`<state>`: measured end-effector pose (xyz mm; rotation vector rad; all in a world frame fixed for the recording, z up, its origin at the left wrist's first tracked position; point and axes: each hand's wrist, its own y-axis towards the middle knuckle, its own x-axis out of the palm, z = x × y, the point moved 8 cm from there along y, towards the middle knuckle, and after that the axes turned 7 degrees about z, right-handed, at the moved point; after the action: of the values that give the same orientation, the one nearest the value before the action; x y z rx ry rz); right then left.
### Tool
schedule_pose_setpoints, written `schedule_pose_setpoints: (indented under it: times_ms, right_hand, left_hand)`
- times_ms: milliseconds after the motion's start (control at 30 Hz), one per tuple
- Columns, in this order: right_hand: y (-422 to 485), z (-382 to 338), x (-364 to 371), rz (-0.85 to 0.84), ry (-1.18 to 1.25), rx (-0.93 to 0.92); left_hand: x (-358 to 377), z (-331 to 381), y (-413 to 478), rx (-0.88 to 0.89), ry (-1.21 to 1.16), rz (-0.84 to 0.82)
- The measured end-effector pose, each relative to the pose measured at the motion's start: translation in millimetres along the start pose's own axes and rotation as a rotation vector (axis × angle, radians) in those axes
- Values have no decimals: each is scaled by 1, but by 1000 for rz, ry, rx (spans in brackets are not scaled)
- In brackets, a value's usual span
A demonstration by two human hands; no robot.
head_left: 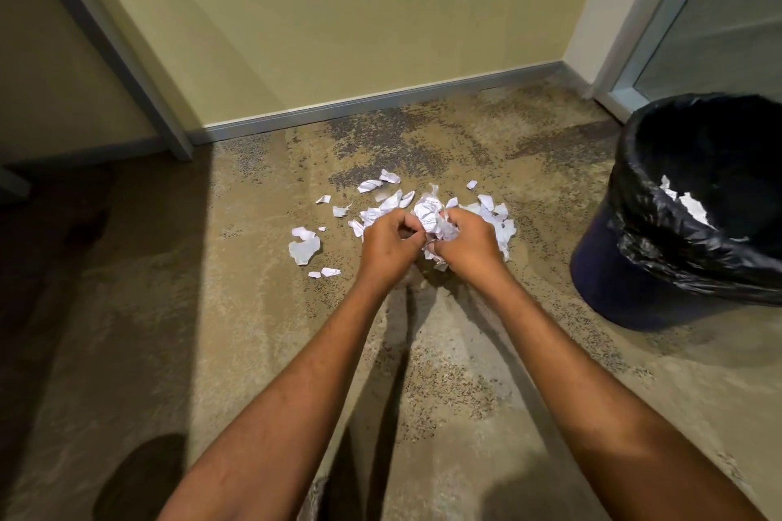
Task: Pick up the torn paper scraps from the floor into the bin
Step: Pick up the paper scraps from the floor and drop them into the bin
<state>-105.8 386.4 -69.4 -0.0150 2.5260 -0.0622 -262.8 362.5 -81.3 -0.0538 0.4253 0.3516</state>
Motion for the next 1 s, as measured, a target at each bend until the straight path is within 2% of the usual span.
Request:
schedule_pose_setpoints:
  times_ms: [300,600,867,1000]
  right_hand:
    - [-1,-53,-87,180,51,-122]
    - [-17,-78,-199,404,170,-158]
    - [-26,-39,-304,573,199,-110]
    - [-27,0,-341,581,218,-22]
  left_hand:
    - [-3,99,7,132,-69,27]
    - [27,215,-1,423,-109,2]
    - [108,298,-24,563,-179,-117]
    - [160,316,-37,599,-124,-172]
